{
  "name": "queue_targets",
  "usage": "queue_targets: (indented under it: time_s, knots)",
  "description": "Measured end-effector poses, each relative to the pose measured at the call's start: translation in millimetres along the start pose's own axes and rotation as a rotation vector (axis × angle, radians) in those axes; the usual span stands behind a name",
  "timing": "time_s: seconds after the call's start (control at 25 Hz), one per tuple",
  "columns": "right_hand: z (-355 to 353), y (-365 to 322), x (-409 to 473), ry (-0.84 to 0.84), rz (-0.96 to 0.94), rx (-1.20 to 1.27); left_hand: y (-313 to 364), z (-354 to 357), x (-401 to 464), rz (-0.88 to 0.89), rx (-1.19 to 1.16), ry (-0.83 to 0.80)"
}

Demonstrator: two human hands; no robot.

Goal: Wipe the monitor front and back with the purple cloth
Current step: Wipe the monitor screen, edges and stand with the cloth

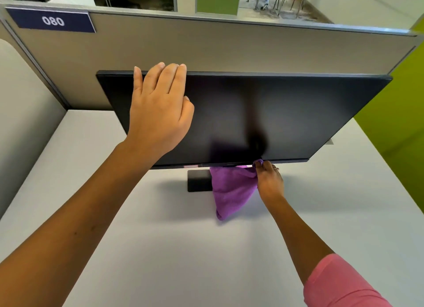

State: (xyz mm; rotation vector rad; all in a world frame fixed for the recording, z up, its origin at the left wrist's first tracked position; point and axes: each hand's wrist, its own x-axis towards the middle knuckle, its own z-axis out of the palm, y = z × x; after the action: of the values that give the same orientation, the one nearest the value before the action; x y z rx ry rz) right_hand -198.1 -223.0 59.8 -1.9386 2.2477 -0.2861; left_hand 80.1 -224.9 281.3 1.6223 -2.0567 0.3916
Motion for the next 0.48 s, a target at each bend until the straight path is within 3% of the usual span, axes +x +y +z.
queue_targets:
  time_s: [0.24, 0.48]
  knots:
    - [-16, 61, 12, -0.016, 0.007, -0.102, 70, 17, 20, 0.069, -0.014, -0.015]
    - [-27, 116, 21, 0.059, 0.049, 0.066, 130, 37, 34, 0.105, -0.004, 0.015]
